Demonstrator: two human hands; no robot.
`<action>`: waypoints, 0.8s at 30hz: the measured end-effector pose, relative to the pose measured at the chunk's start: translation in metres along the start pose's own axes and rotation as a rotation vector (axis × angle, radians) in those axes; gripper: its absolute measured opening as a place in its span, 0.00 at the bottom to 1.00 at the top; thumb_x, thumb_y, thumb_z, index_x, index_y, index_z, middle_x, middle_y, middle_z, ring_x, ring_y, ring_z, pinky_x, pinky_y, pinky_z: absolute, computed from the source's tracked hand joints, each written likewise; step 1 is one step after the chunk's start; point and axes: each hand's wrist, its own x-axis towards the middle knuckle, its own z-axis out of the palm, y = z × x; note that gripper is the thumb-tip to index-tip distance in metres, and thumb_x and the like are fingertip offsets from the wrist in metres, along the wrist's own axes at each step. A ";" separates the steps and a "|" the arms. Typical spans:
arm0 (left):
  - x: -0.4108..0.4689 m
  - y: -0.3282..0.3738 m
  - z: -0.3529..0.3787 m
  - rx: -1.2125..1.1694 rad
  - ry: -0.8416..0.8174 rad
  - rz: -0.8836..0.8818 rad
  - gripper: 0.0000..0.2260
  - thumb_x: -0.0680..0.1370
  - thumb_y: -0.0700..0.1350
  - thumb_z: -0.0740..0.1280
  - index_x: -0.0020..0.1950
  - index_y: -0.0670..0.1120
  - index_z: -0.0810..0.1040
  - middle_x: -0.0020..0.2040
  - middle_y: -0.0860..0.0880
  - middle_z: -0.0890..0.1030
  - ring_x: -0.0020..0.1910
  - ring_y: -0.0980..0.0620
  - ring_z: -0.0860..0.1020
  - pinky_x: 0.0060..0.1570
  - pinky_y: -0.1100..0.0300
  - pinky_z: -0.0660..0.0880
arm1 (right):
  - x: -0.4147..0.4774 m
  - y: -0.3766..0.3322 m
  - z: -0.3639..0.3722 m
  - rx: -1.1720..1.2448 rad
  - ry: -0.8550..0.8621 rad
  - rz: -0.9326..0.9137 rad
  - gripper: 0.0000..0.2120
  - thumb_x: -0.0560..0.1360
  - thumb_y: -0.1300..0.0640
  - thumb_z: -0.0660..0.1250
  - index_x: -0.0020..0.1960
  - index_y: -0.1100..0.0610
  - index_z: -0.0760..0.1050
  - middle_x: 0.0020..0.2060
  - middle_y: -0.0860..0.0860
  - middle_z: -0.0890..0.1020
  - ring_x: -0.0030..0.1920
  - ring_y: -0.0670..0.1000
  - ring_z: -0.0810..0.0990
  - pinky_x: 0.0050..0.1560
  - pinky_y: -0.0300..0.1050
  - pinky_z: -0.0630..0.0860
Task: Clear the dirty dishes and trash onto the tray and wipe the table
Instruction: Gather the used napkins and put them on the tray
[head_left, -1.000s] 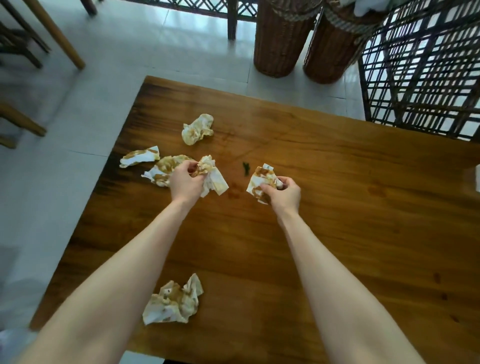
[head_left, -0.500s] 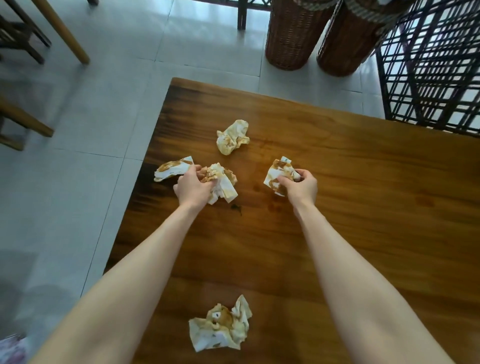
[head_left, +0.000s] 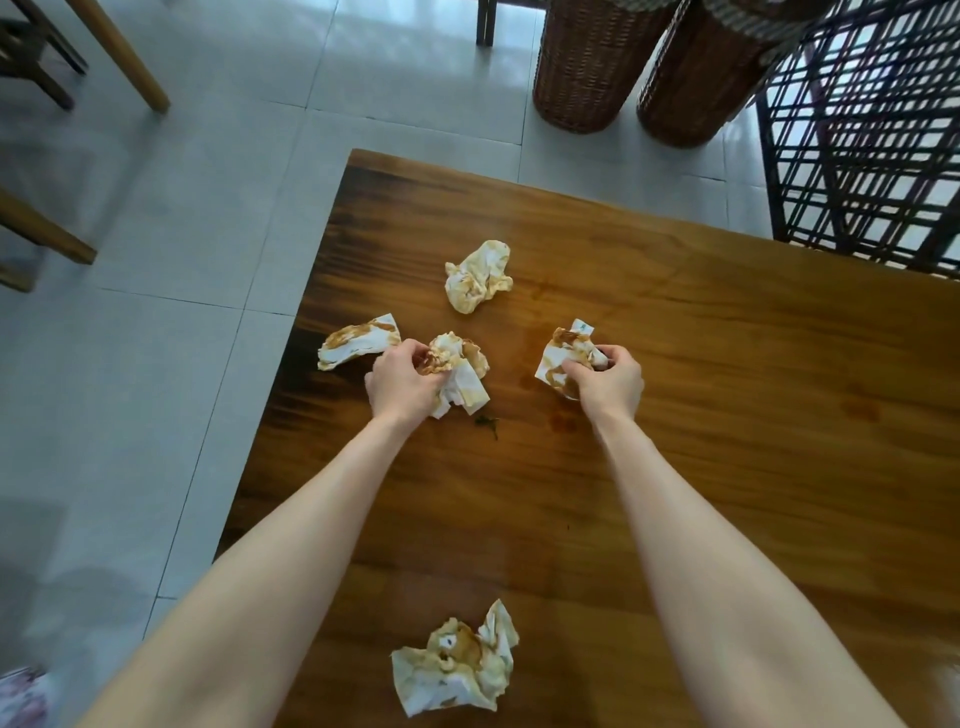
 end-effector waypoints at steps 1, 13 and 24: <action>-0.001 0.000 -0.001 -0.056 -0.013 -0.003 0.17 0.74 0.48 0.73 0.61 0.44 0.78 0.58 0.47 0.80 0.58 0.49 0.77 0.58 0.51 0.75 | -0.002 -0.001 0.001 0.024 0.002 0.000 0.17 0.71 0.56 0.75 0.57 0.56 0.76 0.53 0.51 0.82 0.46 0.46 0.79 0.40 0.35 0.75; 0.018 -0.027 -0.052 -0.261 0.135 -0.019 0.20 0.74 0.50 0.73 0.63 0.46 0.76 0.58 0.48 0.80 0.53 0.55 0.76 0.55 0.58 0.74 | -0.008 -0.076 0.073 0.215 -0.162 -0.128 0.17 0.67 0.58 0.77 0.54 0.55 0.77 0.49 0.51 0.83 0.47 0.48 0.82 0.44 0.40 0.79; 0.035 -0.049 -0.046 -0.036 0.160 -0.034 0.19 0.74 0.53 0.72 0.60 0.46 0.80 0.66 0.46 0.71 0.65 0.47 0.67 0.63 0.52 0.64 | 0.012 -0.089 0.112 -0.075 -0.111 -0.236 0.21 0.69 0.56 0.76 0.59 0.57 0.76 0.62 0.52 0.71 0.59 0.52 0.74 0.61 0.46 0.74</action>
